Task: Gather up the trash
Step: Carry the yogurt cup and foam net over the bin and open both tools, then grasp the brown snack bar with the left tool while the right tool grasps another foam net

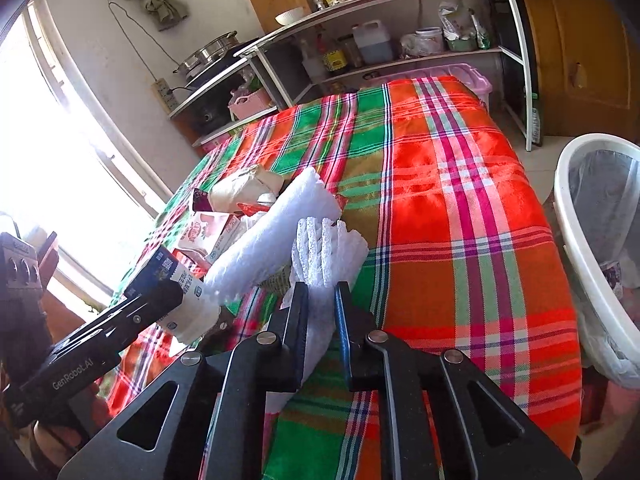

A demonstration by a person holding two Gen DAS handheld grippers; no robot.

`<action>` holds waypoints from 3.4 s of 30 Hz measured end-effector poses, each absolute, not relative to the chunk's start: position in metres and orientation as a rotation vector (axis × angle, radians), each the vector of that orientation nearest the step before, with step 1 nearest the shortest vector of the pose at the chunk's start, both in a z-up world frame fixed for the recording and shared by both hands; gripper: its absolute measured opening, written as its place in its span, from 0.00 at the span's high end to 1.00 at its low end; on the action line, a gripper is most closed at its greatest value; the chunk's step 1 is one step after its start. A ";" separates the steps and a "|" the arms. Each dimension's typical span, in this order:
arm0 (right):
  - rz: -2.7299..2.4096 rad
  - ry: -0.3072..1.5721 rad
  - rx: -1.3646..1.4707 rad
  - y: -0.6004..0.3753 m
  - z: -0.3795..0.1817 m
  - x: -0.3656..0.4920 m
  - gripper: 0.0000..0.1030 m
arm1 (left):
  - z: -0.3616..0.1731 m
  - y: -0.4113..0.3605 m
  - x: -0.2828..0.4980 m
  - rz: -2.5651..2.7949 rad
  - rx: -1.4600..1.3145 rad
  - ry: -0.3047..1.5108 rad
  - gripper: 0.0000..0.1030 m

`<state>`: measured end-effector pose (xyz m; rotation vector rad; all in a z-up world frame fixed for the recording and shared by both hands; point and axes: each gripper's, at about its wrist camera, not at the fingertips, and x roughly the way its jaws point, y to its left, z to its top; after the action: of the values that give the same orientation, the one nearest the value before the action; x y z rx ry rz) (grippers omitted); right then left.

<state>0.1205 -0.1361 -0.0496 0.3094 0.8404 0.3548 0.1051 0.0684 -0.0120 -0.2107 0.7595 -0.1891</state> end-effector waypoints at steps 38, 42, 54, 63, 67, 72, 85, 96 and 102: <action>0.184 0.669 0.377 -0.272 0.006 0.076 0.87 | 0.036 -0.042 0.109 -0.411 -0.094 0.707 0.47; 0.136 0.663 0.393 -0.297 0.007 0.073 0.87 | 0.036 -0.074 0.115 -0.470 -0.060 0.716 0.47; -0.023 0.713 0.396 -0.377 -0.011 0.083 0.87 | 0.026 -0.166 0.138 -0.623 0.001 0.786 0.47; -0.095 0.783 0.336 -0.408 -0.034 0.098 0.86 | 0.014 -0.218 0.147 -0.681 0.060 0.816 0.47; -0.115 0.803 0.333 -0.418 -0.043 0.104 0.85 | 0.002 -0.234 0.155 -0.676 0.079 0.849 0.47; -0.132 0.819 0.322 -0.424 -0.051 0.108 0.85 | -0.011 -0.247 0.163 -0.672 0.092 0.883 0.47; -0.128 0.810 0.362 -0.422 -0.044 0.098 0.56 | 0.000 -0.231 0.152 -0.670 0.070 0.845 0.32; -0.061 0.743 0.373 -0.381 -0.021 0.078 0.55 | 0.017 -0.160 0.122 -0.567 0.014 0.771 0.32; 0.010 0.729 0.360 -0.344 -0.014 0.070 0.55 | 0.019 -0.112 0.107 -0.489 -0.021 0.746 0.32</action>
<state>0.0700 -0.3440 -0.0145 0.3605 0.7291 0.0099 0.1075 -0.1123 0.0193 -0.0210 0.7456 -0.4890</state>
